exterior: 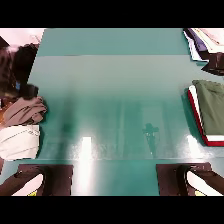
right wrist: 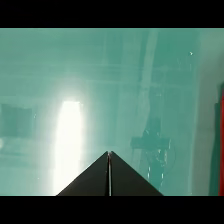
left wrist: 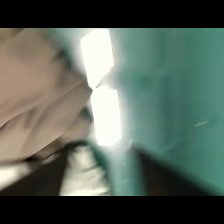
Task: Fold the shirts.
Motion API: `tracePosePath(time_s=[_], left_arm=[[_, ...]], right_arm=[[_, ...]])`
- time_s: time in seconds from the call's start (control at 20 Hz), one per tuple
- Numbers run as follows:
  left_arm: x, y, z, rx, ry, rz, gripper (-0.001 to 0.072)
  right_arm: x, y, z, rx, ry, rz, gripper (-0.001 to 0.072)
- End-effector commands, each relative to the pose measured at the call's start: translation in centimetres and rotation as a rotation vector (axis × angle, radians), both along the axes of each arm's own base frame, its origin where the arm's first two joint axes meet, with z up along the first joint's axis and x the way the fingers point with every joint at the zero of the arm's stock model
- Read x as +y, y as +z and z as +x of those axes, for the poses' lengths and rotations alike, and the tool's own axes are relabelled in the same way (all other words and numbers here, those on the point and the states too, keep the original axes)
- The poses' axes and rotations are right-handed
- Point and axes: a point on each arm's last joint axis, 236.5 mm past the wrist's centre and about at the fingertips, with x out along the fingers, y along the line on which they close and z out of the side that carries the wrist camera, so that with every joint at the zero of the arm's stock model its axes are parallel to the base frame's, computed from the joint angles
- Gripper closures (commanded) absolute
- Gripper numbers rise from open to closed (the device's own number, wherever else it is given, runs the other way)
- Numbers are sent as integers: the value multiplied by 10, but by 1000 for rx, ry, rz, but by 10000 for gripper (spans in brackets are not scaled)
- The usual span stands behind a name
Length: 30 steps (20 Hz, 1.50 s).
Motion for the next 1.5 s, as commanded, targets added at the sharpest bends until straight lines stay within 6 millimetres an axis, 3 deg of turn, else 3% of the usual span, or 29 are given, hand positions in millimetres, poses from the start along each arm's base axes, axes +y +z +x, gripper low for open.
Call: tracePosePath(time_s=[0.0,0.25,0.45,0.7,0.8,0.85,0.95,1.05,1.1,1.2,1.3,1.45], left_arm=[[51,-51,-10,7,43,221,99],[60,-72,24,-122,14,246,100],[86,-99,17,-45,97,236,99],[75,-96,38,-135,76,190,113],[75,-96,38,-135,76,188,574],[75,-96,38,-135,76,189,677],[76,-91,37,-123,86,193,680],[73,-64,43,-129,72,204,685],[68,-39,52,-164,39,219,685],[37,36,72,-301,-107,250,685],[-21,116,75,-449,-297,208,685],[-114,197,42,-576,-544,-2,685]], right_arm=[[0,0,1,-3,1,0,686],[1,-3,-4,20,5,0,686],[1,-5,-7,36,7,-1,686],[2,-5,-7,36,10,5,685],[3,-5,-7,36,11,5,686],[3,-5,-7,36,11,5,686],[3,-5,-7,36,11,5,686],[3,-4,-7,33,10,5,686],[3,-4,-6,31,11,7,686],[3,-2,-3,15,8,7,686],[2,2,2,-12,3,8,686],[2,9,8,-52,-3,11,686]])
